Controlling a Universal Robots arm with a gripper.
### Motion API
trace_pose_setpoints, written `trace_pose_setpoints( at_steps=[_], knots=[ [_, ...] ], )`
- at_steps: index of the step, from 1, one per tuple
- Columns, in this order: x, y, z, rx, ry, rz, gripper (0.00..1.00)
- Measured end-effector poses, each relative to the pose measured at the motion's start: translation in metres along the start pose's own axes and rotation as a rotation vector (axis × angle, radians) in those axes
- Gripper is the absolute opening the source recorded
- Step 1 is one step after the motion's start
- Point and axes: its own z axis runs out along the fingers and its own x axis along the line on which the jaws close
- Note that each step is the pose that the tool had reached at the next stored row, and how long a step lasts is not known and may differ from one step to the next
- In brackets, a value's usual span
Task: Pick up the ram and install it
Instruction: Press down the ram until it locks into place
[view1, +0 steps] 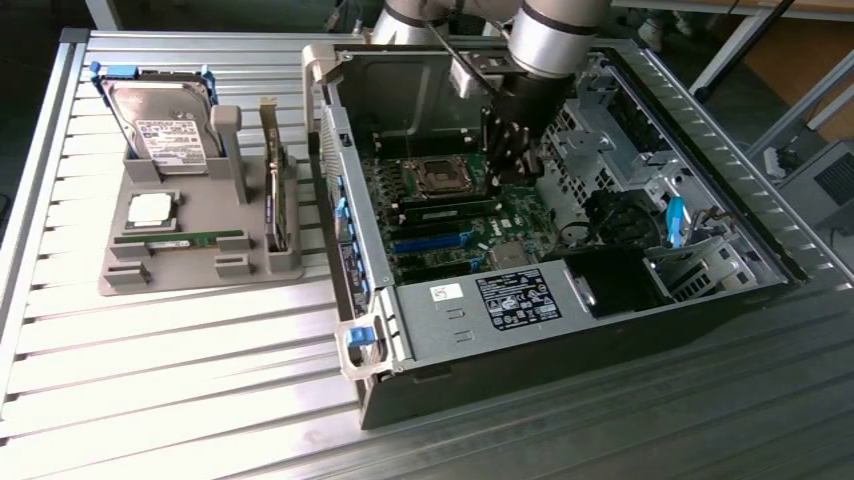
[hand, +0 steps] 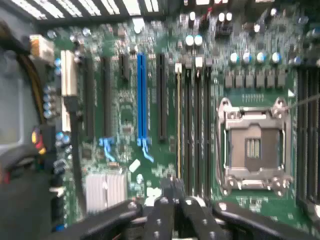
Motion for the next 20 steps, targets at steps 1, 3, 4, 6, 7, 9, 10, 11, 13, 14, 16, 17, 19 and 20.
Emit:
trace_pose_setpoints(
  at_steps=[1,3,4,6,7,9,10,11,13,14,16,17,19,20],
  knots=[
    [0.001,-0.0001,-0.0114,-0.0001,0.0046,0.0,0.09],
    [0.002,-0.0002,-0.0194,0.0,0.0065,0.0,0.09],
    [0.002,-0.0003,-0.021,0.0,0.0071,0.0,0.09],
    [0.002,-0.0005,-0.023,0.0,0.0076,0.0,0.09],
    [0.002,-0.0005,-0.0233,0.0001,0.0077,0.0,0.09],
    [0.002,-0.0005,-0.0241,0.0,0.0085,0.0,0.09],
    [0.002,-0.0005,-0.025,0.0,0.0091,0.0,0.09],
    [0.003,-0.0008,-0.0262,0.0001,0.0101,0.0,0.09],
    [0.003,-0.0012,-0.0286,0.0001,0.0115,0.0,0.09],
    [0.003,-0.0017,-0.0299,0.0001,0.012,0.0,0.09],
    [0.003,-0.0076,-0.0338,-0.0006,0.014,0.0,0.09],
    [0.003,-0.012,-0.0359,-0.0015,0.015,0.0,0.09],
    [0.003,-0.0175,-0.0404,-0.0022,0.0167,0.0,0.09],
    [0.004,-0.0212,-0.0443,-0.0025,0.0175,0.0,0.09]
  ],
)
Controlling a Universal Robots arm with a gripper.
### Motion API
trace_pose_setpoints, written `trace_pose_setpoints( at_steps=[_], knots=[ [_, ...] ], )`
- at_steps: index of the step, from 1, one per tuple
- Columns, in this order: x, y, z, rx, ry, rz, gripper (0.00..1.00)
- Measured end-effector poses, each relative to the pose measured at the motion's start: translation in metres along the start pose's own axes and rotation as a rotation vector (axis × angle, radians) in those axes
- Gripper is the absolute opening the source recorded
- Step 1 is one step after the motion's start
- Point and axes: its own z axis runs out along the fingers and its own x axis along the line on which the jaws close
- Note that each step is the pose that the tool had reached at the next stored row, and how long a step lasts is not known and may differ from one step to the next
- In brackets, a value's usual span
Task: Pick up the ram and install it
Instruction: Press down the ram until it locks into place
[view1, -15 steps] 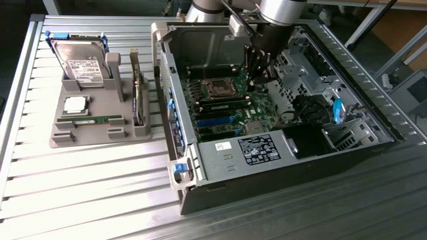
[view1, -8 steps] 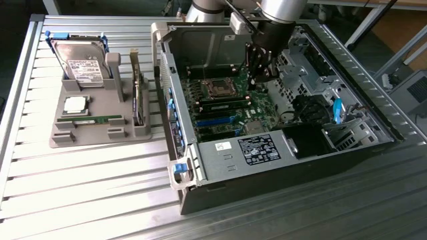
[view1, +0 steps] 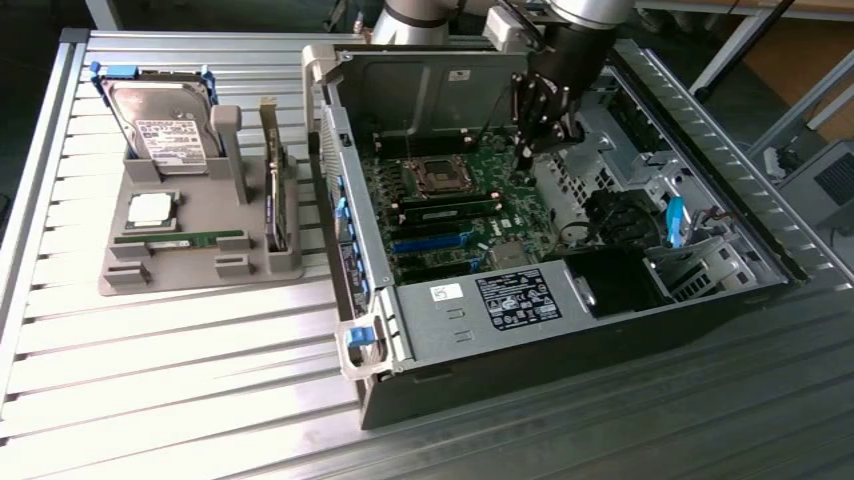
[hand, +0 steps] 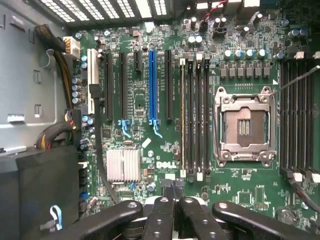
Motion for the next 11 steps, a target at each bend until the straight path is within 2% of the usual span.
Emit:
trace_pose_setpoints(
  at_steps=[2,4,11],
  knots=[
    [0.001,-0.004,-0.0089,-0.0001,0.0006,0.0,0.09],
    [0.0015,-0.0047,-0.0137,-0.0001,0.0007,0.0,0.09],
    [0.0016,-0.0049,-0.014,-0.0001,0.0006,0.0,0.09]
  ],
)
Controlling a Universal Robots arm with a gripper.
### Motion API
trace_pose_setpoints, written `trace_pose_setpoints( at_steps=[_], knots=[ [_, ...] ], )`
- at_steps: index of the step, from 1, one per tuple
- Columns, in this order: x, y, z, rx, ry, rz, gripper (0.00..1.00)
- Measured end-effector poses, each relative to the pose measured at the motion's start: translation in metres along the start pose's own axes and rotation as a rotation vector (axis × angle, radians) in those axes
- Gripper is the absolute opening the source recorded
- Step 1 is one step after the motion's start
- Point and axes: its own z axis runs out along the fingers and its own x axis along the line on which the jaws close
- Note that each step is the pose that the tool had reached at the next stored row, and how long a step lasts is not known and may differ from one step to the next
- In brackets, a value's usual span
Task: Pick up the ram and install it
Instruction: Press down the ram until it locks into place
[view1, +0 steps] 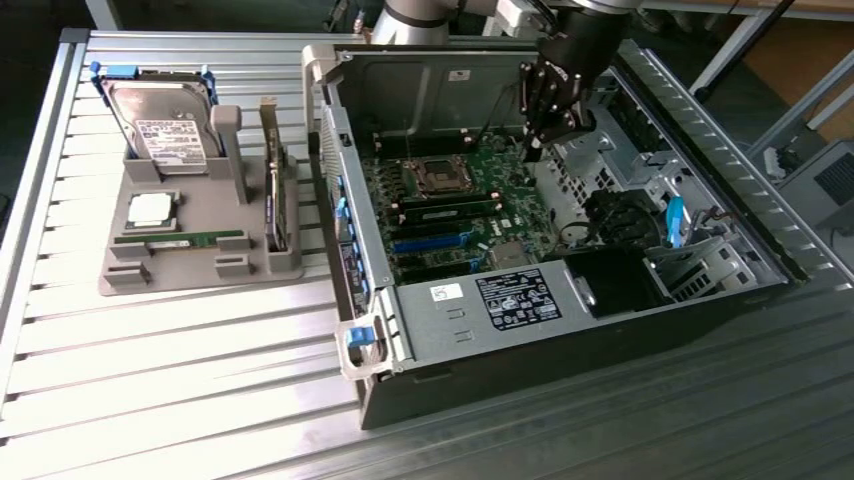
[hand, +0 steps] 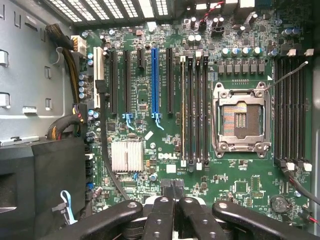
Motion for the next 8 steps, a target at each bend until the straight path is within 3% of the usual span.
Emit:
trace_pose_setpoints(
  at_steps=[8],
  knots=[
    [0.0,0.0,0.0,-0.0001,0.0,0.001,0.09]
  ],
)
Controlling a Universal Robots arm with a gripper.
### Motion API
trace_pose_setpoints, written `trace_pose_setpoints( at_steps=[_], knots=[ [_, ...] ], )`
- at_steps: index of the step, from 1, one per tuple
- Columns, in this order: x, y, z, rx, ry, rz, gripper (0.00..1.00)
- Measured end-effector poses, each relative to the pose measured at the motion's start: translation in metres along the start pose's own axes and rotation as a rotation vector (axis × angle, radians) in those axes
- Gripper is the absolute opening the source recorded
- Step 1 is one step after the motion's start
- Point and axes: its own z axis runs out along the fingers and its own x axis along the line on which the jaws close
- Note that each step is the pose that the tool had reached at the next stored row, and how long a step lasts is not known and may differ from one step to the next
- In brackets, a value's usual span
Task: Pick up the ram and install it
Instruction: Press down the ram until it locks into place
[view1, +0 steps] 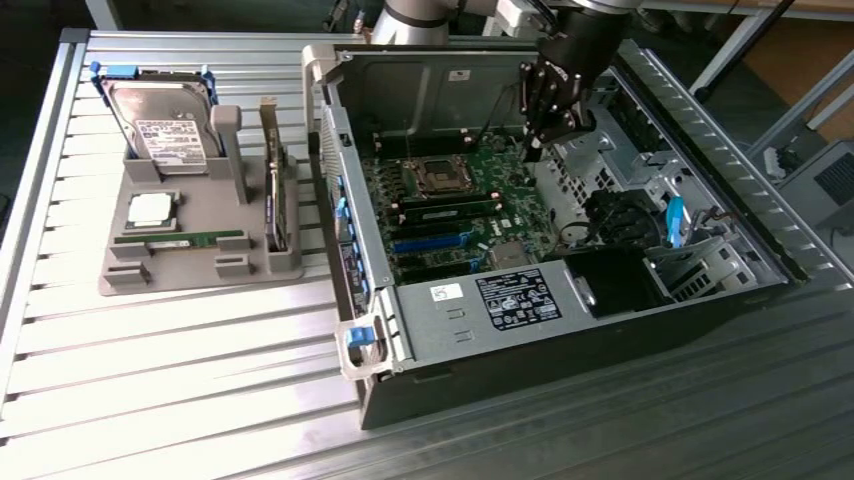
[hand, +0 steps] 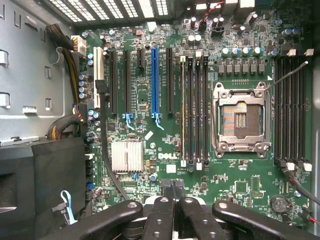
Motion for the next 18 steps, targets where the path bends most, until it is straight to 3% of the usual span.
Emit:
trace_pose_setpoints(
  at_steps=[18],
  knots=[
    [-0.0005,-0.0001,0.0038,-0.0498,-0.0139,0.402,0.09]
  ],
)
